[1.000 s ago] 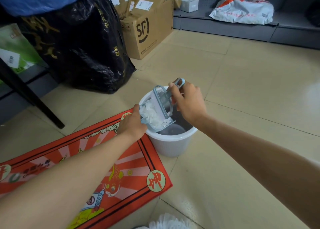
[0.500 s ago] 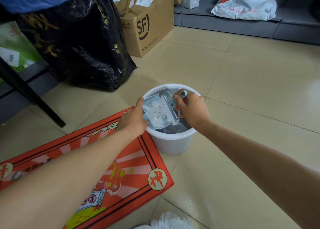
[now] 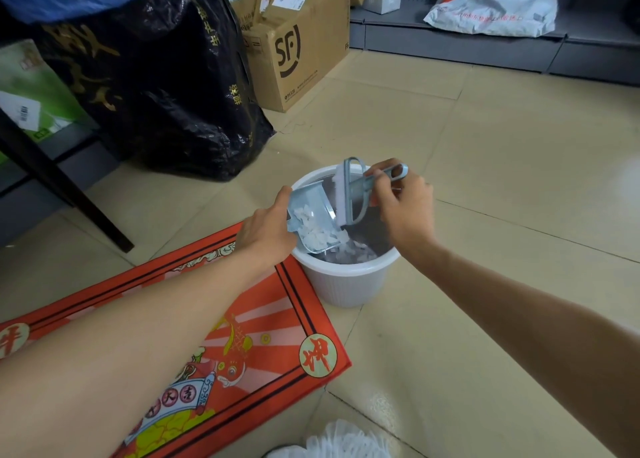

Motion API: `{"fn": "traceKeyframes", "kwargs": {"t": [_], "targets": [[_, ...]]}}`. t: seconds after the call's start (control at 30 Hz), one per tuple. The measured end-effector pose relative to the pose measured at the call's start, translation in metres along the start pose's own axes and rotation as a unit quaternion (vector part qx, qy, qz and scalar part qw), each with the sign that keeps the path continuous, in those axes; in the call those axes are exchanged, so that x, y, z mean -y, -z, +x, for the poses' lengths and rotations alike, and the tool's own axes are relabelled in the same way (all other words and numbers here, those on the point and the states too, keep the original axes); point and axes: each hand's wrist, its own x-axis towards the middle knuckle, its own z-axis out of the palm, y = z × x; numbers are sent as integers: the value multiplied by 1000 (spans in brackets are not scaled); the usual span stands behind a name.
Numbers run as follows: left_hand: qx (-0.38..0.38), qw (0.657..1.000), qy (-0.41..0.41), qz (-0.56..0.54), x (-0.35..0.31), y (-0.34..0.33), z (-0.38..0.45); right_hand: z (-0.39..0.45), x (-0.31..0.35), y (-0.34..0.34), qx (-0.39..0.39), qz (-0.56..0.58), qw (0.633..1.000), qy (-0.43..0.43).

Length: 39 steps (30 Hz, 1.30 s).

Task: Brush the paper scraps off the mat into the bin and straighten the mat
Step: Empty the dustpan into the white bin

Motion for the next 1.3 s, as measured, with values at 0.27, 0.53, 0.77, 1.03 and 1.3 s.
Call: {"fn": "traceKeyframes", "kwargs": {"t": [0.27, 0.53, 0.77, 1.03, 1.3], "targets": [[4, 999, -32, 20, -4, 5, -2, -34, 11, -22, 66, 166, 983, -33], [-9, 998, -53, 32, -5, 8, -5, -40, 5, -24, 64, 135, 988, -37], [-29, 995, -74, 59, -8, 8, -9, -34, -12, -23, 43, 77, 995, -45], [-43, 988, -86, 122, -5, 8, -2, -33, -36, -24, 37, -47, 995, -84], [-57, 978, -108, 170, -8, 16, -1, -31, -38, -22, 53, -6, 991, -123]]}}
